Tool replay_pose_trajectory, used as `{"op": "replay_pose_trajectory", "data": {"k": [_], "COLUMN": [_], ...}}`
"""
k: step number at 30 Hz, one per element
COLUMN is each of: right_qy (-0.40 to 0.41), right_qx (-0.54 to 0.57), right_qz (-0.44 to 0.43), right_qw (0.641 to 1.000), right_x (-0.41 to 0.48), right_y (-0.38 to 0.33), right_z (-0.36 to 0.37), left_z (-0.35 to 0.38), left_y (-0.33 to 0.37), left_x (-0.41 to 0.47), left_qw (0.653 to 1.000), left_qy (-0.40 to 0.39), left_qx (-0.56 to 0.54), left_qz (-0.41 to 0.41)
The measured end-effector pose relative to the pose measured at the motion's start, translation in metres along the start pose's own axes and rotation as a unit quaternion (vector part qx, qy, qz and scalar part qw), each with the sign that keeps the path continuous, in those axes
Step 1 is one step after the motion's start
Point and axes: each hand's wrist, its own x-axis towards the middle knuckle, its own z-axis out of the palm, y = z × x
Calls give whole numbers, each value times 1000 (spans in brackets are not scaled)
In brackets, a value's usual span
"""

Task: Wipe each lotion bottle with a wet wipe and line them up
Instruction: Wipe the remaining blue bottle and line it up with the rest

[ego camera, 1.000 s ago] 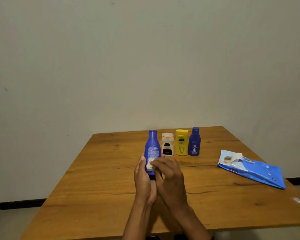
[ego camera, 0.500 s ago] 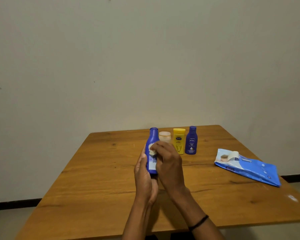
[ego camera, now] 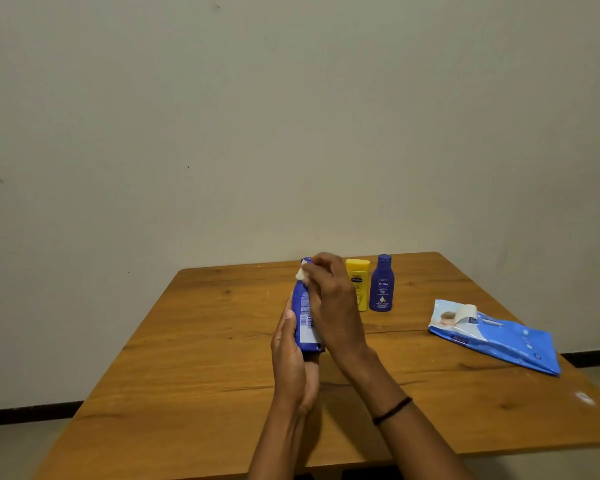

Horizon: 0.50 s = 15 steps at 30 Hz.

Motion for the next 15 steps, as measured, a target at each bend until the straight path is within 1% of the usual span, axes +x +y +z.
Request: {"op": "replay_pose_trajectory", "data": {"k": [4,7,10,13,15], "right_qy": [-10,-54,-114,-112,-96], "right_qx": [-30,-36,-37,-7,28], "right_qz": [-15,-22,-8,-6,-26], "right_qw": [999,998,993,994,995], "right_x": [3,-22,-59,-80,-83], "right_y": [2,4,-7,-10,-9], "right_z": [-1,4,15,9,1], "left_z": [0,-3,-8,-12,-10], "left_y": [2,2,2,2,4], "left_x": [1,0,0,3,2], "left_qw": [1000,999,995,994,992], "left_qy": [7,14,-2,-29,-43], "left_qx": [-7,-40,-79,-90,-96], "left_qz": [-4,-22,-57,-63,-65]}}
